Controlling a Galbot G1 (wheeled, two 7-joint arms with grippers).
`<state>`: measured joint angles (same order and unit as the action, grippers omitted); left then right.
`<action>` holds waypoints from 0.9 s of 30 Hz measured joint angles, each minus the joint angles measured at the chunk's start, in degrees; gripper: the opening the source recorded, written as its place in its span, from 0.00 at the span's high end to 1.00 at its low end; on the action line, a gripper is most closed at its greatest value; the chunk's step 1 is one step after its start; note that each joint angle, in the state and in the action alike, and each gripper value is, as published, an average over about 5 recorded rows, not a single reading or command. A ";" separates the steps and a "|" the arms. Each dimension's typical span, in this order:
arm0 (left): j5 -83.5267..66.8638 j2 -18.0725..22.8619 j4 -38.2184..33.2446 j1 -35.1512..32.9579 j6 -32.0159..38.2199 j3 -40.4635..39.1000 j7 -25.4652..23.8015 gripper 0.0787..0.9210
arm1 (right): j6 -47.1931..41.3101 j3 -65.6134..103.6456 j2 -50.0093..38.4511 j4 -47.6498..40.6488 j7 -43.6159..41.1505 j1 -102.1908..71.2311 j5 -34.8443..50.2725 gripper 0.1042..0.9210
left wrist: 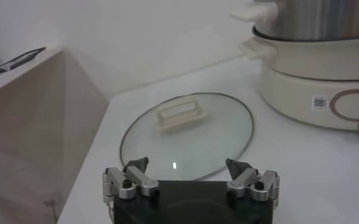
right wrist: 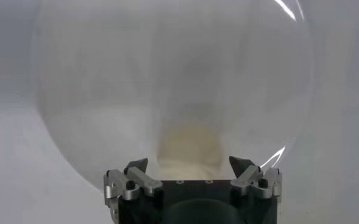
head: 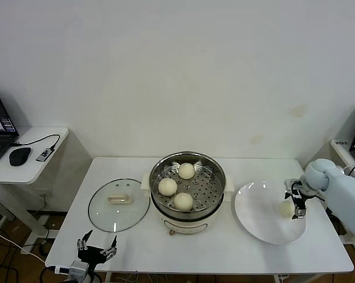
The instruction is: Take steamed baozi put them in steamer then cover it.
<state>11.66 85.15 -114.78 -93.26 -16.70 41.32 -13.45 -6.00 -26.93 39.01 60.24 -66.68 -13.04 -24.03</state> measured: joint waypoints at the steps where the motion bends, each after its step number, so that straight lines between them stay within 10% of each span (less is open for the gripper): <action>1: 0.01 0.04 0.02 0.04 0.00 -0.01 -0.01 0.12 | -0.07 0.00 0.13 -0.15 0.19 -0.04 -0.09 0.12; 14: 0.15 0.07 0.55 0.30 0.00 -0.12 -0.17 0.12 | -0.95 0.23 0.57 -1.06 1.62 -0.73 -0.16 0.12; 27: 0.24 0.20 1.11 1.07 0.05 -0.83 -0.21 0.12 | -2.37 0.19 -0.60 -0.07 1.85 -0.70 1.74 0.34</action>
<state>11.89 85.34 -113.67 -92.19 -16.66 40.50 -13.66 -8.37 -26.74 38.41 60.17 -64.83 -13.74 -22.29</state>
